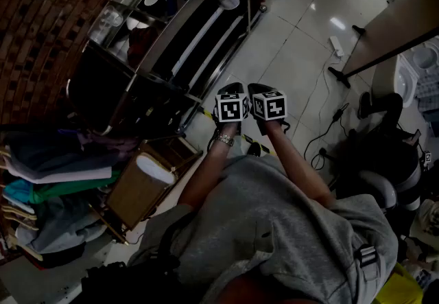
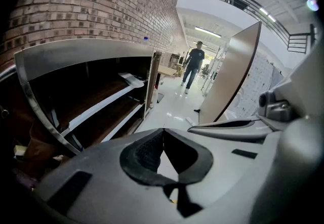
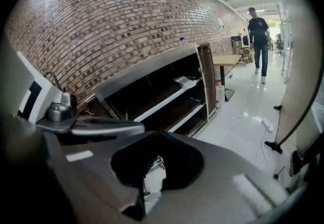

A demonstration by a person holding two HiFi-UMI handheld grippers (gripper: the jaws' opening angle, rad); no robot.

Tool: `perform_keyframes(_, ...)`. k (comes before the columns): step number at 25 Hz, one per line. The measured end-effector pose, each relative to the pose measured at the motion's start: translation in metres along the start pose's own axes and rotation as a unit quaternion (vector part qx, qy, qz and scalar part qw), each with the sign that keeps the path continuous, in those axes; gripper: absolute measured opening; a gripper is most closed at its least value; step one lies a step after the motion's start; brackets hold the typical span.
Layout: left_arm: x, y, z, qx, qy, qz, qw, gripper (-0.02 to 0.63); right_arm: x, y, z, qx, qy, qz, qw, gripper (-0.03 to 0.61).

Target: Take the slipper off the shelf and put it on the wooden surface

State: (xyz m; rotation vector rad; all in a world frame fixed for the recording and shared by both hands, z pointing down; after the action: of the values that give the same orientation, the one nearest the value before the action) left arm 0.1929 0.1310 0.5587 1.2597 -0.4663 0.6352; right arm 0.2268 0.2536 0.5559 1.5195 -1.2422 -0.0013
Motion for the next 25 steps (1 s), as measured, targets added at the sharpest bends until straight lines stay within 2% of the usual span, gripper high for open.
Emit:
perform_keyframes(3, 0.026, -0.022, 0.027, -0.015, -0.009, -0.001, 0.9998, 0.005, 0.041, -0.024, -0.009, 0.012, -0.005, 0.004, 1.000, 0.002)
perform_keyframes(6, 0.059, -0.061, 0.055, -0.014, -0.009, -0.012, 0.9998, 0.003, 0.080, -0.063, -0.024, 0.013, 0.004, 0.004, 1.000, 0.002)
perform_keyframes(10, 0.093, -0.120, 0.092, -0.031, 0.003, -0.033, 0.9990, 0.003, 0.124, -0.121, -0.032, 0.006, 0.020, 0.000, 1.000, 0.001)
perform_keyframes(13, 0.115, -0.146, 0.110, -0.030, 0.011, -0.033, 0.9989, 0.003, 0.150, -0.151, -0.033, 0.004, 0.028, -0.002, 1.000, 0.002)
perform_keyframes(18, 0.143, -0.157, 0.125, -0.036, 0.011, -0.017, 0.9991, 0.005, 0.185, -0.169, -0.040, 0.006, 0.015, 0.016, 1.000, 0.002)
perform_keyframes(21, 0.155, -0.162, 0.136, -0.059, -0.002, -0.015, 0.9981, 0.005, 0.207, -0.175, -0.051, 0.012, -0.010, 0.022, 1.000, 0.002)
perform_keyframes(23, 0.158, -0.162, 0.144, -0.070, -0.011, -0.009, 0.9975, 0.005, 0.227, -0.181, -0.067, 0.020, -0.012, -0.001, 1.000, 0.002)
perform_keyframes(24, 0.158, -0.164, 0.149, -0.071, -0.013, -0.009, 0.9973, 0.005, 0.241, -0.186, -0.080, 0.040, -0.007, -0.019, 0.999, 0.003)
perform_keyframes(25, 0.159, -0.165, 0.154, -0.073, -0.016, -0.009, 0.9971, 0.005, 0.260, -0.191, -0.096, 0.073, -0.004, -0.035, 0.997, 0.041)
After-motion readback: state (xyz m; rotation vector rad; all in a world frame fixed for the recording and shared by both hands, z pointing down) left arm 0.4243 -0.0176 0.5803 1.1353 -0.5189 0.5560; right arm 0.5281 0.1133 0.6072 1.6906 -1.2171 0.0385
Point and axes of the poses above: the fingertips, and each gripper's own axes: x forward along the fingers, z to its left, y out of its underside, the point moved 10 cm from there along -x, backward along the fingers, and after that the axes turned 4 degrees about -z, right-handed, at the moved point
